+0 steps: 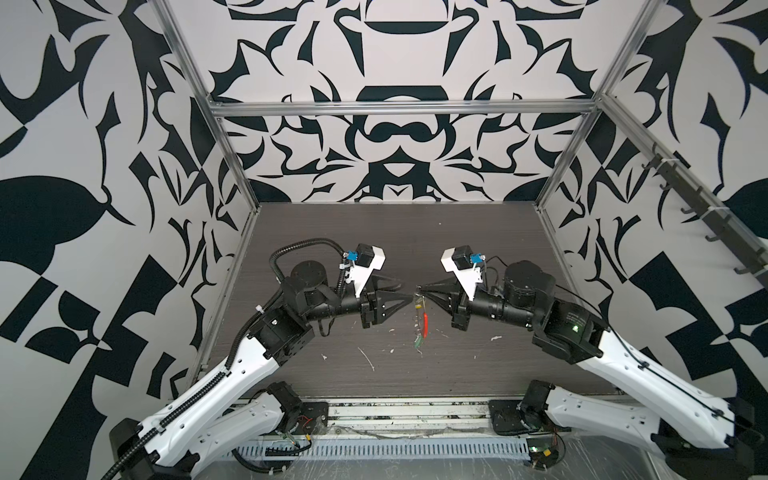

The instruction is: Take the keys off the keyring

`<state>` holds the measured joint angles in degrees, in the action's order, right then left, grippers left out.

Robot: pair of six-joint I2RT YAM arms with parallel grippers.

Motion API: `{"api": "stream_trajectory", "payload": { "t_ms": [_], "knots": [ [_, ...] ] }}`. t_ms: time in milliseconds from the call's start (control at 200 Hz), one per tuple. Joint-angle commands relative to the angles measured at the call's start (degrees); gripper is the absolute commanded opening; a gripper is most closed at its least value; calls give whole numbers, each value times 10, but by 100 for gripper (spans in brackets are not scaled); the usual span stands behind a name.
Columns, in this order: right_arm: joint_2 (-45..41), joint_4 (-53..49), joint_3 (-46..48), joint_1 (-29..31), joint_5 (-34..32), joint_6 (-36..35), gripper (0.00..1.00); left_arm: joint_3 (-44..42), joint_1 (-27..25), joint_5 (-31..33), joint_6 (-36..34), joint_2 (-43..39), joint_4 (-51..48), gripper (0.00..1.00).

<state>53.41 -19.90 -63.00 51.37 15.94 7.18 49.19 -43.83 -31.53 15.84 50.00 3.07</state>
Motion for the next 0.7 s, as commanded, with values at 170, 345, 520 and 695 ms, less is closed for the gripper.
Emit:
{"api": "stream_trajectory", "payload": {
  "t_ms": [170, 345, 520, 695],
  "knots": [
    [60, -191, -122, 0, -34, -73, 0, -8, 0, 9, -15, 23, -9, 37],
    [82, -232, -160, 0, -11, -102, 0, -12, 0, -44, -8, 41, 15, 36],
    [95, -235, -176, 0, -2, -105, 0, -2, 0, -61, -2, 69, 8, 36],
    [105, -228, -185, 0, 7, -102, 0, -1, 0, -67, 1, 84, 13, 32]
  ]
}}
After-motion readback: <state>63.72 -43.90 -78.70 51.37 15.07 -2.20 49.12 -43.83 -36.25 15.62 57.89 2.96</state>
